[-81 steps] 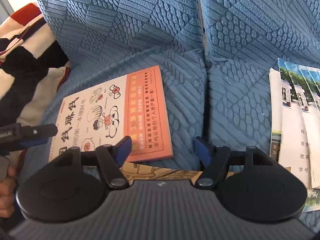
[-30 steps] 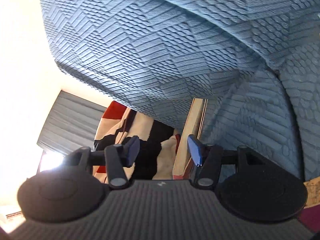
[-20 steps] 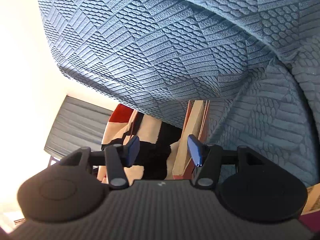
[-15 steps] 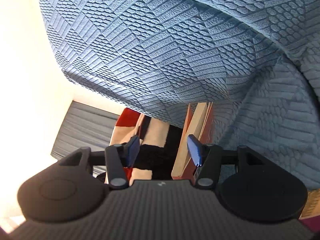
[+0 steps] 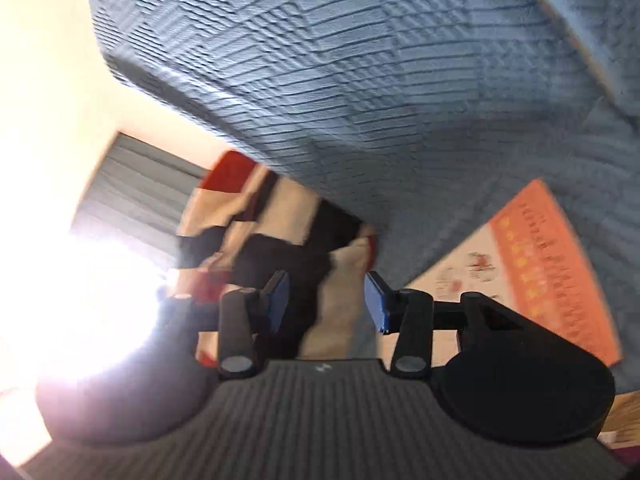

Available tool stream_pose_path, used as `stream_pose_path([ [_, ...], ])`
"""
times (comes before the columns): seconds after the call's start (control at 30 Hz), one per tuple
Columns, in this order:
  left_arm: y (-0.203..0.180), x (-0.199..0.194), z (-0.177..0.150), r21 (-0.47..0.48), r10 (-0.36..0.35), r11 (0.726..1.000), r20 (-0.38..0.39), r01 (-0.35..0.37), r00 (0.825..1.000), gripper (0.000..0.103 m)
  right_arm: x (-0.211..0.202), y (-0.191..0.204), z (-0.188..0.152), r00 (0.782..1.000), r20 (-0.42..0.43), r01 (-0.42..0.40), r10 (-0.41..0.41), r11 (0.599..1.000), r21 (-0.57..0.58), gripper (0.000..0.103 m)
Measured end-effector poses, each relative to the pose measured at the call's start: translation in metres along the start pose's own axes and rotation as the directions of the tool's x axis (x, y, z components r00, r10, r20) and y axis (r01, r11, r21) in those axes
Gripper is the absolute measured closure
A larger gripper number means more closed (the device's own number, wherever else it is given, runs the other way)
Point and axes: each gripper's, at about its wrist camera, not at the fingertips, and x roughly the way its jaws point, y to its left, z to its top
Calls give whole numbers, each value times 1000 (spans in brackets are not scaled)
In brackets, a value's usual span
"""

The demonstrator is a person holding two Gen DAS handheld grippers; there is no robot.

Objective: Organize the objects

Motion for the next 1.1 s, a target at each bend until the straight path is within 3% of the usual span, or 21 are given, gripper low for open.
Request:
stream_pose_path([
  [0.07,8,6,0,-44,-8,999,-37,6,999,26,-9,-4,-2,994,13,106,-106,994,-36,56],
  [0.1,10,8,-1,-54,-9,999,-47,7,999,27,-13,-6,-1,989,16,150,-149,987,-52,51],
  [0.13,11,9,-1,-58,-6,998,-51,3,999,27,-15,-8,-1,979,19,206,-205,976,-72,45],
  [0.27,12,12,-7,-44,22,999,-60,-24,998,29,-17,-19,-2,933,21,359,-360,921,-154,41],
  [0.5,10,22,-8,-11,49,999,-68,-50,996,39,7,-22,-20,860,-10,465,-511,791,-398,41],
  [0.63,10,23,-9,-10,56,998,-58,-56,997,47,15,-19,-29,856,39,464,-516,730,-502,41],
  [0.73,12,24,-9,-19,49,999,-58,-50,997,57,19,-19,-26,861,33,457,-507,744,-487,41],
  [0.8,12,26,-9,-22,43,999,-63,-44,997,64,28,-14,-29,859,23,446,-512,726,-524,40],
  [0.9,10,25,-9,-8,61,998,-58,-62,996,67,36,-8,-28,854,4,435,-520,711,-552,39],
  [1.0,11,25,-9,-13,72,997,-51,-72,996,69,26,-10,-22,866,-26,410,-499,739,-534,40],
  [1.1,13,23,-8,-20,87,996,-41,-87,995,69,16,-11,-18,901,-53,350,-431,793,-499,40],
])
